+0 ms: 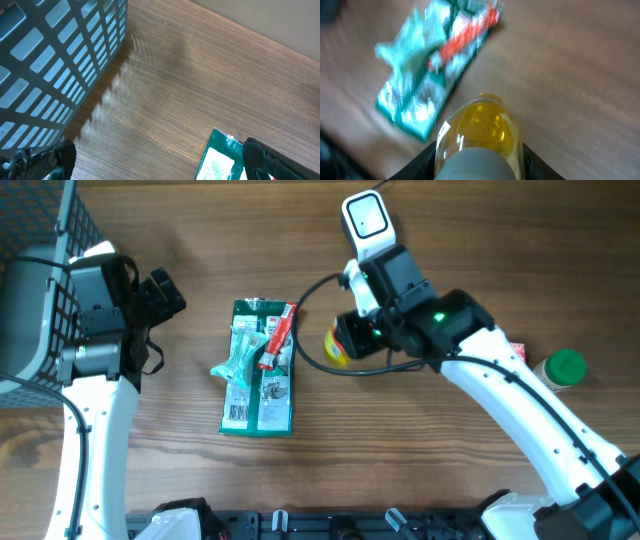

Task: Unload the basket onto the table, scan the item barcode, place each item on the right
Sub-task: 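Move the right gripper over the yellow oil bottle and lower, then close the right gripper on the oil bottle and lift it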

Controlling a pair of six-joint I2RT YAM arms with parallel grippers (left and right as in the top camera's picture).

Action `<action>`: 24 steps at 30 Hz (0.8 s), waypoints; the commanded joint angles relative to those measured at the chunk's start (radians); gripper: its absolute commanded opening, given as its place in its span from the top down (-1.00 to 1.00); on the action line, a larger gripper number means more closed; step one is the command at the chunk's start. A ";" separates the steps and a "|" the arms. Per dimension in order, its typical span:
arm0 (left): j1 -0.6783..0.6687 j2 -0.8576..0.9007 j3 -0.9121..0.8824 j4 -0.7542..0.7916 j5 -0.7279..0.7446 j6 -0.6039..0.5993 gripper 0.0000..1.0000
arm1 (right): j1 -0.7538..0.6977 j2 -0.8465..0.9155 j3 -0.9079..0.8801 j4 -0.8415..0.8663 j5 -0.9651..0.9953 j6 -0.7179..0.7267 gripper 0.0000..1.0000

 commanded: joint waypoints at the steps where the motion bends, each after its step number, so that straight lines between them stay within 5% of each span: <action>1: 0.006 0.002 0.008 0.003 -0.009 0.009 -1.00 | -0.032 0.002 -0.009 -0.029 -0.044 -0.182 0.10; 8: 0.006 0.002 0.008 0.004 -0.009 0.009 -1.00 | -0.037 0.010 -0.015 -0.045 0.217 -0.191 0.20; 24: 0.006 0.002 0.008 0.003 -0.009 0.009 -1.00 | -0.037 0.011 -0.242 0.163 0.136 -0.255 0.18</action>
